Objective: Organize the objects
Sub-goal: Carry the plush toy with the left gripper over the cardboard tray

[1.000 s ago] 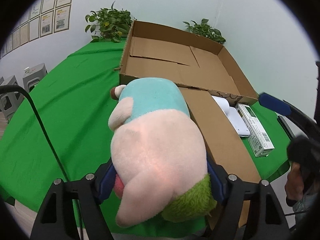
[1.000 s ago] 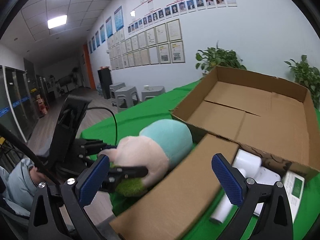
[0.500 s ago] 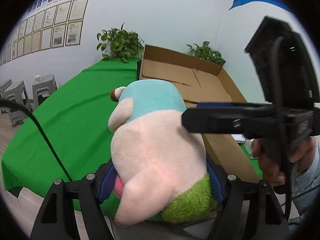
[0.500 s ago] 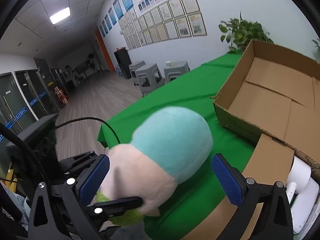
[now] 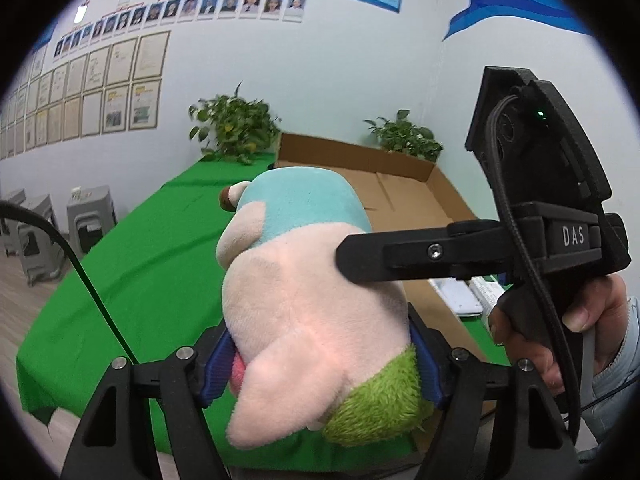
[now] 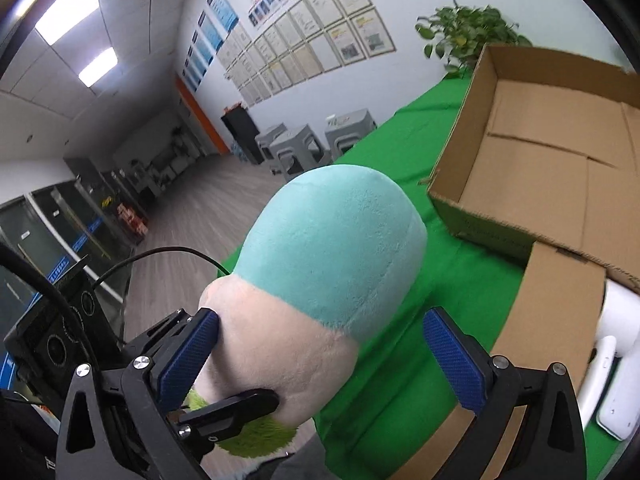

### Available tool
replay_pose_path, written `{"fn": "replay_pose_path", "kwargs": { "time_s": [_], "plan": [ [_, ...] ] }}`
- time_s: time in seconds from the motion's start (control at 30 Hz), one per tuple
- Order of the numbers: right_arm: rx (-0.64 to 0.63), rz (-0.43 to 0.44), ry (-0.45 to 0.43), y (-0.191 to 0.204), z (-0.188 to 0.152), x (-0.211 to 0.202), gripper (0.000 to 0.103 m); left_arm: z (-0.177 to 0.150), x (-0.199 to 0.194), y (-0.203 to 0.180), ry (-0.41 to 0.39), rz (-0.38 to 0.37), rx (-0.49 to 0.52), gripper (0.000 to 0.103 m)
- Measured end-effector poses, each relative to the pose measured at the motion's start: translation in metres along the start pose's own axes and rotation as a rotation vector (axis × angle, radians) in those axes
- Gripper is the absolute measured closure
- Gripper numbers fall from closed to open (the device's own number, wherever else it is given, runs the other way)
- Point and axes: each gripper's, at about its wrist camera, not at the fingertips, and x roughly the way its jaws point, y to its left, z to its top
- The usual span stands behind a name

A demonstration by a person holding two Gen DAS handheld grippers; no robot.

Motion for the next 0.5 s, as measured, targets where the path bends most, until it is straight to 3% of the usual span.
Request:
{"fn": "replay_pose_path", "kwargs": {
  "time_s": [0.07,0.2,0.5],
  "plan": [
    [0.013,0.034,-0.016,0.0,0.003,-0.008,0.0,0.01,0.001,-0.012,-0.027,-0.028,0.049,0.03],
    [0.012,-0.009,-0.087,-0.006,0.016,-0.032,0.001,0.033,0.016,-0.04,-0.069,-0.016,0.173,0.03],
    [-0.074,-0.085,-0.222,-0.019,0.075,-0.095,0.023,0.086,0.04,-0.062,-0.186,-0.051,0.244,0.03]
  ]
}}
